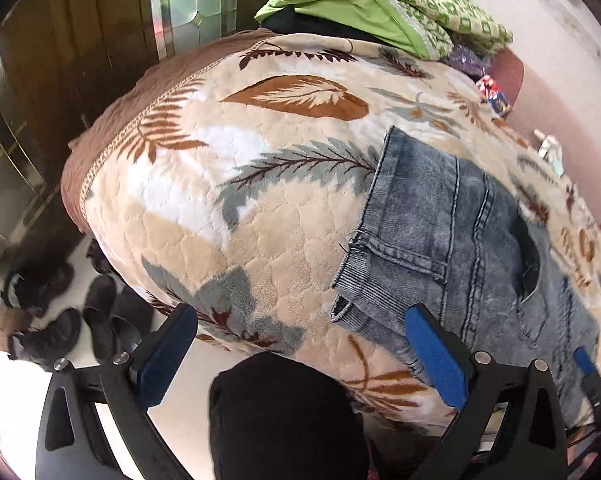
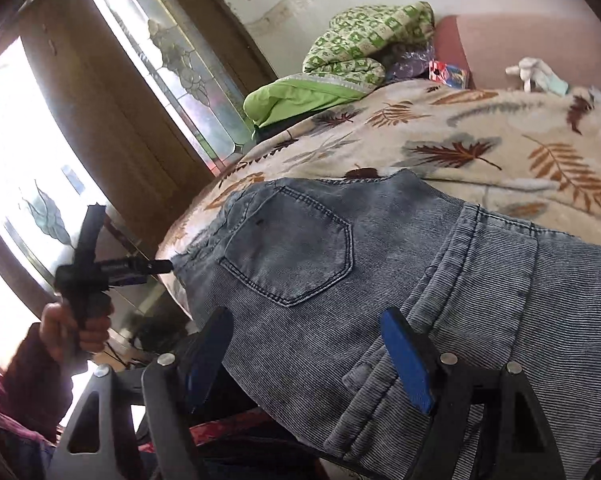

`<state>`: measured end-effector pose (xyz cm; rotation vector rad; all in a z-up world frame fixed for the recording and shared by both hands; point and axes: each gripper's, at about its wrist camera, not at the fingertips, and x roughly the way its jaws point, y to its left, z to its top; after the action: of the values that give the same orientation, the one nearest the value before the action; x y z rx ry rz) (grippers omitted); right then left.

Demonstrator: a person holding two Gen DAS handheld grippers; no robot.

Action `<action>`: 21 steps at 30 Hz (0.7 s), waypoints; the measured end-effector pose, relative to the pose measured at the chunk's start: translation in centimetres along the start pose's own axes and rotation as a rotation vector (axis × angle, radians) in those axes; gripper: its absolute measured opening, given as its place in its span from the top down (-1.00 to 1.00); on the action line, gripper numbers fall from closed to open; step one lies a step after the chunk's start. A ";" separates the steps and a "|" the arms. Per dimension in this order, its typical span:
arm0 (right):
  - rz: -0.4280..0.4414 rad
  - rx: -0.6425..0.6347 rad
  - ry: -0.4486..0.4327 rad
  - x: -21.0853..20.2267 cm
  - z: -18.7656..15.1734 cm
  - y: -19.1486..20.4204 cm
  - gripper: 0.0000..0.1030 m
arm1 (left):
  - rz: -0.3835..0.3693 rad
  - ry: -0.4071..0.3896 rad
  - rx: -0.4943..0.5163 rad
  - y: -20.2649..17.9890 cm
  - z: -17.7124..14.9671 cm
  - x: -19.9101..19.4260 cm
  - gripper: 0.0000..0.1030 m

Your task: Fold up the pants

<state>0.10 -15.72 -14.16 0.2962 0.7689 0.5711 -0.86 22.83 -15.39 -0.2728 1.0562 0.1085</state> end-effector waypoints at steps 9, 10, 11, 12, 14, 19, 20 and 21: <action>-0.047 -0.010 0.009 0.7 -0.9 2.4 -0.53 | -0.192 0.022 -0.030 -0.4 -0.3 0.9 -0.82; -0.050 -0.015 0.014 0.9 -1.0 2.7 -0.53 | -0.217 0.038 -0.040 -0.5 -0.3 1.3 -0.82; -0.056 -0.021 0.021 1.1 -1.1 3.0 -0.53 | -0.239 0.047 -0.049 -0.7 -0.3 1.6 -0.82; -0.062 -0.028 0.026 1.3 -1.2 3.2 -0.53 | -0.259 0.052 -0.057 -0.9 -0.3 1.8 -0.82; -0.071 -0.045 0.031 1.5 -1.4 3.6 -0.53 | -0.300 0.052 -0.062 -1.5 0.0 2.2 -0.82; -0.085 -0.053 0.032 1.7 -1.8 3.5 -0.53 | -0.326 0.123 -0.043 -3.1 -0.6 4.9 -0.57; -0.089 -0.052 0.032 1.7 -2.0 3.3 -0.53 | -0.323 0.139 -0.054 -3.1 -0.9 5.4 -0.47; -0.089 -0.049 0.030 1.6 -2.1 3.1 -0.53 | -0.322 0.117 -0.058 -3.0 -1.1 5.3 -0.47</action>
<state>-1.59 -12.18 -15.12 0.2077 0.7924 0.5104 1.51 19.39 -19.99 -0.5030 1.1133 -0.1679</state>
